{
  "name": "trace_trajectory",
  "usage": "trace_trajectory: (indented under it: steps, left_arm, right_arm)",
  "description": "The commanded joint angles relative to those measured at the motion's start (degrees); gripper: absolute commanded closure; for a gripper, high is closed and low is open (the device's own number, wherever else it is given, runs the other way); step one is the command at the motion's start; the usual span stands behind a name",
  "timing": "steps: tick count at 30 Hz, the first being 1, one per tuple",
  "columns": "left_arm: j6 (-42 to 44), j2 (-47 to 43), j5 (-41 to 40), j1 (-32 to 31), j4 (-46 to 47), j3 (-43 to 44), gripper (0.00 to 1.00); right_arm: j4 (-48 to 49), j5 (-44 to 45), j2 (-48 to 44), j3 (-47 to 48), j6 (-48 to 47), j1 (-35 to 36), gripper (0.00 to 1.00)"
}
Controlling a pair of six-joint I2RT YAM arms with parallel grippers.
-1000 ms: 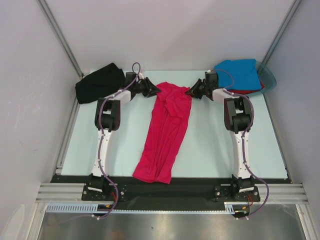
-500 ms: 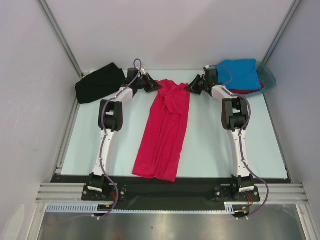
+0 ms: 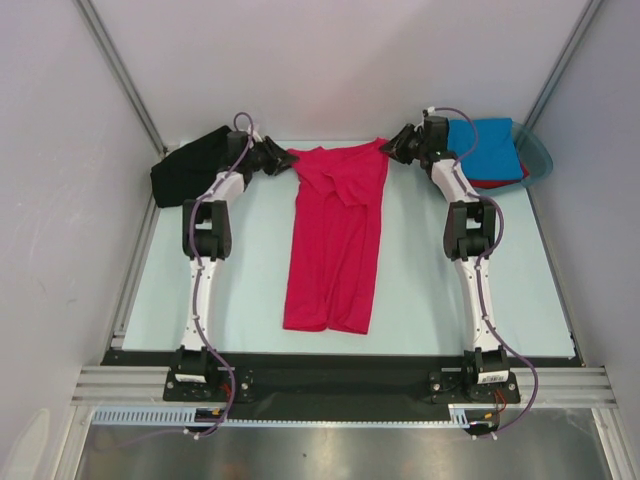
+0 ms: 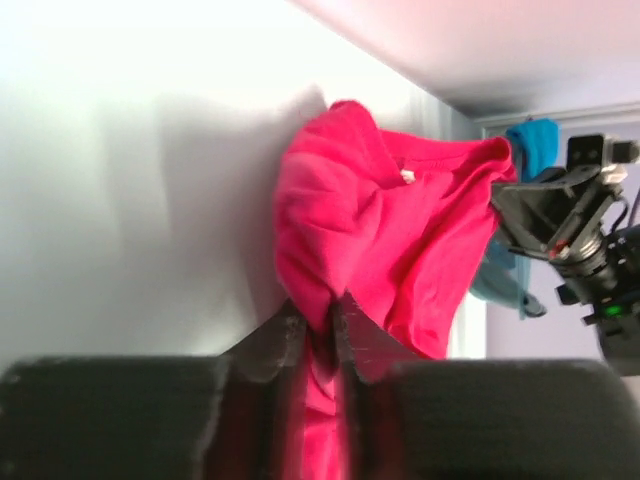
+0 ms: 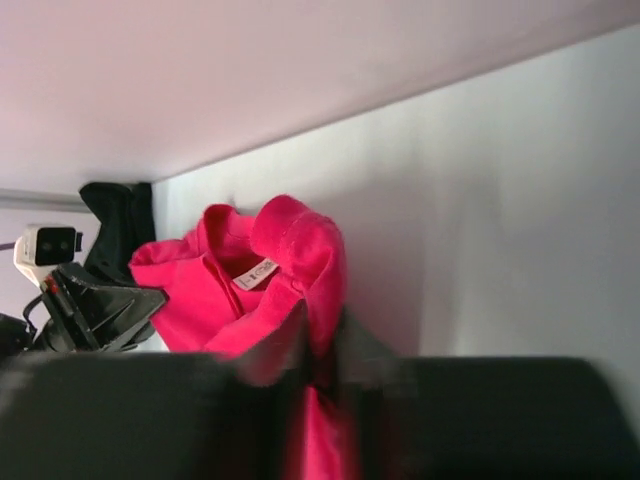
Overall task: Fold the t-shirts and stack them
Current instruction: Fold the tshirt
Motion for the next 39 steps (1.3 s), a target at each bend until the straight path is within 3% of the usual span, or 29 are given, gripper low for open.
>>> trace_trajectory:
  steps: [1, 2, 3, 5, 6, 10, 12, 15, 17, 20, 25, 28, 32, 34, 39]
  left_arm:
    - [-3.25, 0.13, 0.99, -0.23, 4.70, 5.99, 0.57]
    - [-3.96, 0.84, 1.60, -0.23, 5.14, 6.87, 0.43]
    - [-4.75, 1.28, 2.13, -0.23, 6.62, 6.79, 0.34]
    - [-3.97, 1.03, 1.61, -0.32, 6.72, 5.74, 0.02]
    - [-3.27, 0.15, 1.26, -0.23, 6.90, 5.21, 0.00]
    - [-1.07, -3.00, 1.78, -0.23, 6.55, 2.58, 0.00]
    - [0.25, -5.73, 1.52, -0.32, 6.63, -3.12, 0.00]
    - [5.51, -14.86, -4.26, -0.32, 3.33, -14.10, 0.00]
    - [11.90, -21.98, -12.96, -0.76, -1.16, -20.15, 0.00]
    - [16.41, -29.53, -18.24, -1.55, -6.01, -27.28, 0.00]
    - [13.45, -32.20, -9.48, -1.81, -2.60, -35.73, 0.00]
    - [7.48, -32.02, -2.63, -1.81, 5.91, -42.67, 0.00]
    - [-0.69, -32.20, 3.35, -1.81, 18.99, -51.63, 0.00]
    - [-2.03, -32.02, 5.55, -1.81, 21.65, -53.41, 0.01]
    - [-3.87, -30.36, 7.58, -1.81, 25.17, -54.73, 0.01]
  right_arm:
    - [1.12, 1.73, 0.92, 3.32, -0.21, -0.51, 0.69]
    - [1.12, 1.81, 1.01, 3.32, -0.39, -0.51, 0.62]
    - [1.47, 1.82, 1.09, 3.23, -0.56, -0.51, 0.46]
    - [1.21, 1.81, 1.09, 3.32, -1.44, -0.34, 0.34]
    - [0.78, 2.34, 0.75, 2.97, -2.49, -0.25, 0.32]
    - [-1.42, 5.41, -2.67, -0.02, -6.52, 0.37, 0.30]
    - [-3.34, 9.70, -7.41, -4.22, -9.25, 1.77, 0.31]
    - [-5.37, 22.00, -15.48, -11.76, -15.93, 4.48, 0.31]
    - [-5.82, 31.98, -19.36, -15.04, -19.70, 5.72, 0.30]
    - [-6.43, 36.87, -25.70, -20.93, -20.61, 6.69, 0.30]
    - [-9.68, 30.40, -31.59, -29.27, -17.18, 5.73, 0.30]
    - [-8.73, 24.71, -33.79, -34.63, -14.29, 5.29, 0.31]
    - [-3.81, 14.58, -37.66, -47.27, -9.71, 2.14, 0.32]
    - [1.54, 7.14, -38.28, -51.77, -5.60, 0.55, 0.32]
    - [8.58, -1.07, -37.23, -58.90, -2.50, -1.65, 0.32]
